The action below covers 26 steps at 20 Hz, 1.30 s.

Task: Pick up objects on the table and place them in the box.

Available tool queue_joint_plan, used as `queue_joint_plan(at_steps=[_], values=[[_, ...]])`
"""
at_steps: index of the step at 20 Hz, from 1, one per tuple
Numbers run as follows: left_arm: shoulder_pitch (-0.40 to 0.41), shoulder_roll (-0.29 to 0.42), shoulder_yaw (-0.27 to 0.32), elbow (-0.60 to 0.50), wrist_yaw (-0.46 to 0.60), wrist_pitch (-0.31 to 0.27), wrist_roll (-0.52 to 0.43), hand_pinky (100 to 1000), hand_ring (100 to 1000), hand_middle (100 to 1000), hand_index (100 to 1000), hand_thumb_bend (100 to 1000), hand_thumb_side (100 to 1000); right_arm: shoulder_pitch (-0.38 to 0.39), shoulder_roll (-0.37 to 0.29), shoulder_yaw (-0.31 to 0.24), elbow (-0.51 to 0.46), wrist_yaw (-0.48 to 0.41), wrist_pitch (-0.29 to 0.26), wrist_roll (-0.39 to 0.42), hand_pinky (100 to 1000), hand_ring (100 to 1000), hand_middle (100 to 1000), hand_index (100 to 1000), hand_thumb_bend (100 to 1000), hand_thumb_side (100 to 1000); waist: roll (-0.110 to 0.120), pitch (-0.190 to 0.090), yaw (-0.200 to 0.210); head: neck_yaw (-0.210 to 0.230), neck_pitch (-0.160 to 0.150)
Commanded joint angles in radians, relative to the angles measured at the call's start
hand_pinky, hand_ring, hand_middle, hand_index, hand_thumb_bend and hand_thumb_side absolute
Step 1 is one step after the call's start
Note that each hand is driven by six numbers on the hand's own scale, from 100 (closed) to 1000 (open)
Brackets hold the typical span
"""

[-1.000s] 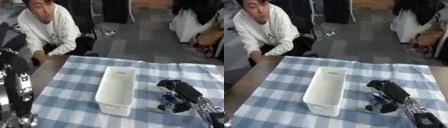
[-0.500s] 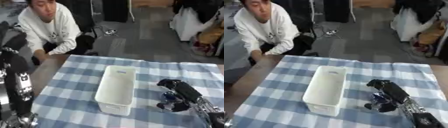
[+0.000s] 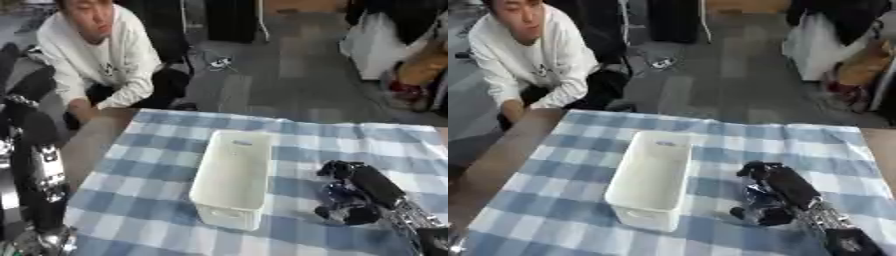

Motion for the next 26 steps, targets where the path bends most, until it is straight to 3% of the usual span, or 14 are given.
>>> queue_joint_plan(at_steps=[1, 11, 13, 14, 15, 16, 17, 18, 26], values=[[-0.015, 0.005, 0.004, -0.016, 0.001, -0.001, -0.002, 832, 791, 959, 981, 167, 830, -0.008, -0.005, -0.008, -0.007, 0.001, -0.049, -0.069, 416, 471, 609, 712, 576, 946, 0.002, -0.011, 0.000, 0.007, -0.011], [-0.028, 0.000, 0.003, -0.016, 0.002, -0.004, -0.002, 832, 790, 960, 981, 164, 831, -0.008, -0.009, -0.023, 0.026, 0.038, -0.044, -0.121, 396, 448, 578, 663, 545, 909, 0.006, 0.007, 0.006, 0.001, -0.031], [-0.032, -0.002, 0.003, -0.016, 0.003, -0.005, -0.002, 832, 790, 960, 981, 163, 832, -0.009, -0.009, -0.026, 0.030, 0.038, -0.046, -0.131, 342, 402, 530, 611, 506, 873, 0.007, 0.012, 0.009, -0.001, -0.038], [-0.035, -0.002, 0.003, -0.016, 0.003, -0.006, -0.002, 832, 790, 960, 981, 160, 831, -0.009, -0.009, -0.027, 0.032, 0.036, -0.049, -0.137, 245, 350, 481, 561, 470, 842, 0.007, 0.015, 0.011, -0.002, -0.042], [-0.036, -0.003, 0.002, -0.016, 0.003, -0.006, -0.002, 832, 790, 960, 981, 162, 833, -0.009, -0.010, -0.028, 0.033, 0.034, -0.054, -0.142, 263, 360, 490, 570, 478, 849, 0.007, 0.018, 0.012, -0.002, -0.045], [-0.038, -0.003, 0.002, -0.016, 0.003, -0.006, -0.002, 832, 790, 960, 981, 162, 833, -0.010, -0.010, -0.029, 0.036, 0.031, -0.058, -0.147, 193, 319, 449, 535, 447, 823, 0.007, 0.021, 0.014, -0.004, -0.049], [-0.040, -0.003, 0.002, -0.016, 0.003, -0.007, -0.001, 832, 790, 960, 981, 162, 833, -0.010, -0.012, -0.030, 0.038, 0.028, -0.061, -0.150, 212, 329, 460, 544, 452, 827, 0.006, 0.023, 0.015, -0.005, -0.051], [-0.042, -0.004, 0.001, -0.016, 0.004, -0.007, -0.001, 832, 790, 960, 981, 161, 833, -0.010, -0.013, -0.030, 0.040, 0.025, -0.064, -0.152, 120, 290, 416, 515, 425, 809, 0.006, 0.025, 0.016, -0.006, -0.053], [-0.053, -0.005, -0.002, -0.016, 0.005, -0.009, -0.003, 832, 789, 961, 982, 157, 837, -0.008, -0.030, -0.032, 0.040, 0.007, -0.079, -0.161, 100, 212, 347, 479, 337, 720, 0.006, 0.041, 0.026, -0.013, -0.069]])
